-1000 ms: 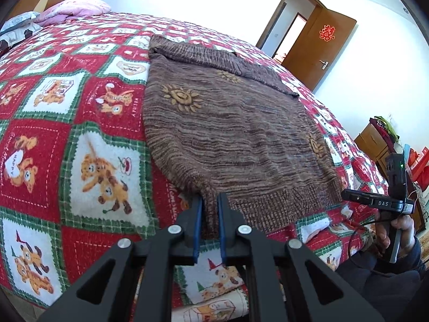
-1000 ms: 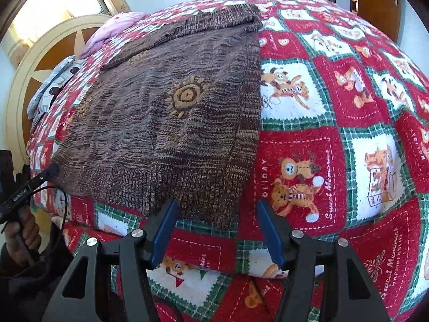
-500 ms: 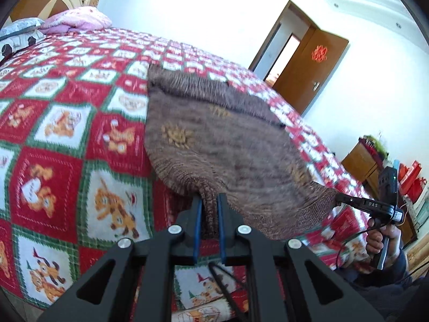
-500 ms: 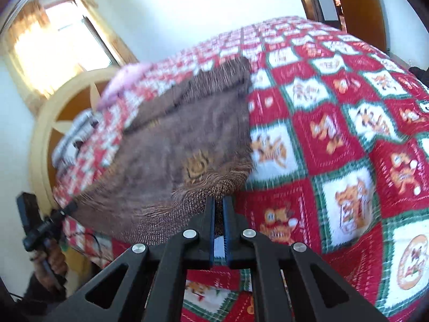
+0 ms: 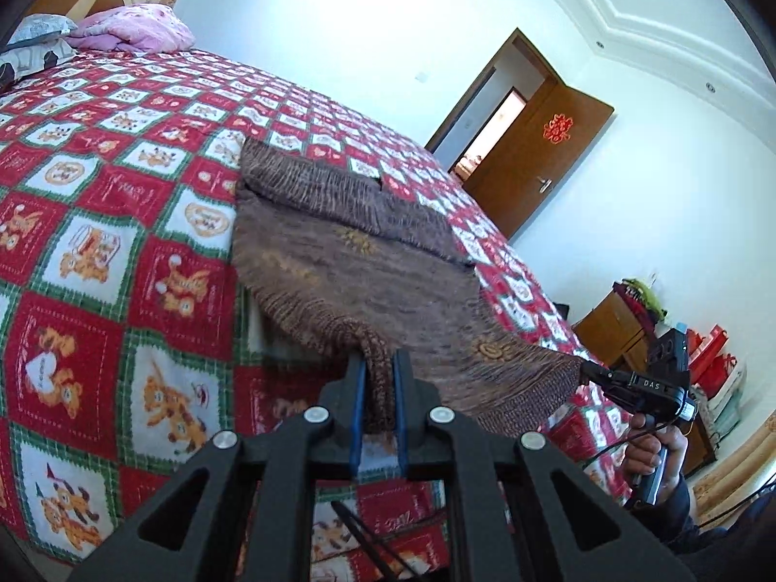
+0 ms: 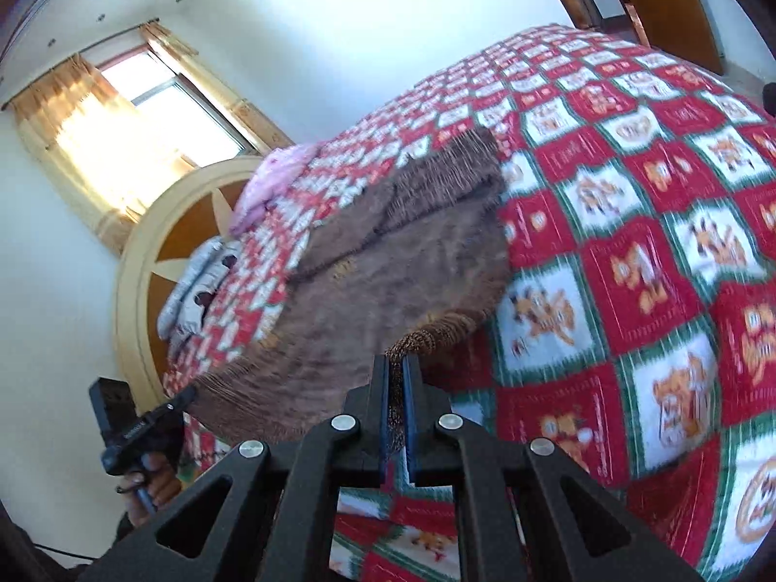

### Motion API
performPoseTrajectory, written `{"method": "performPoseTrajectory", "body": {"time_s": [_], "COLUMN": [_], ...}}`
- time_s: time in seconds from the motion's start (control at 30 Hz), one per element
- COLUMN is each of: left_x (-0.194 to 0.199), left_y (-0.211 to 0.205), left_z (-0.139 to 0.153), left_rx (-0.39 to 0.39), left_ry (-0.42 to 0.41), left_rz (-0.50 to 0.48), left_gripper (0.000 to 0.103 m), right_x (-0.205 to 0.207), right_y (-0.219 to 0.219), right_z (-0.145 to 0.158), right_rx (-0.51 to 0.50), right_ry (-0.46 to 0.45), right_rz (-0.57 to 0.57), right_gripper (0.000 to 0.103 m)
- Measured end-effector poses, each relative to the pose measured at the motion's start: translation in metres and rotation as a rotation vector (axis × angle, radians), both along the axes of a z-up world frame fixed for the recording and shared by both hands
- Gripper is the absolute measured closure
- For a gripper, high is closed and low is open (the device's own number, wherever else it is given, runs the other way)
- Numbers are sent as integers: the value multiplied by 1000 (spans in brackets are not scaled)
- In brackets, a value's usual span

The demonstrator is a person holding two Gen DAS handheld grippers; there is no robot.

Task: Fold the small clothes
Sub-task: 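Lift the hem with both grippers and fold it over toward the collar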

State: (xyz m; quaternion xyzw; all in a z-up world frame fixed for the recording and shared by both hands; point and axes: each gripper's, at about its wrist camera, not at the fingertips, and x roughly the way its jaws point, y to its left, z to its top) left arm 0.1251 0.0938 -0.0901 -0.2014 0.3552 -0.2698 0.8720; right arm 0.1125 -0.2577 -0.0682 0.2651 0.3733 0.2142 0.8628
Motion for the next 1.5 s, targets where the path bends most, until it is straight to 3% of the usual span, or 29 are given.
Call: {"method": "performPoseTrajectory", "body": {"time_s": [0.2, 0.5, 0.93, 1.23, 1.4, 1.5], "left_x": [24, 87, 193, 283, 326, 347], "left_y": [6, 5, 6, -1, -6, -13], "left_z": [13, 33, 32, 12, -18, -34], "left_rx": [-58, -134, -145, -92, -57, 3], "left_ry": [-15, -31, 19, 69, 124, 139], "left_rz": [26, 57, 81, 93, 108, 138], "left_gripper": [92, 92, 92, 92, 92, 92], "right_x": [32, 103, 222, 331, 389, 414], "right_y": [-2, -10, -6, 2, 10, 4], "right_z": [26, 45, 53, 24, -15, -39], "right_rx": [13, 26, -16, -75, -117, -123], "right_ry": [-53, -61, -32, 49, 127, 114], "right_rz": [-4, -55, -72, -106, -112, -178], "right_gripper": [99, 99, 99, 99, 99, 97]}}
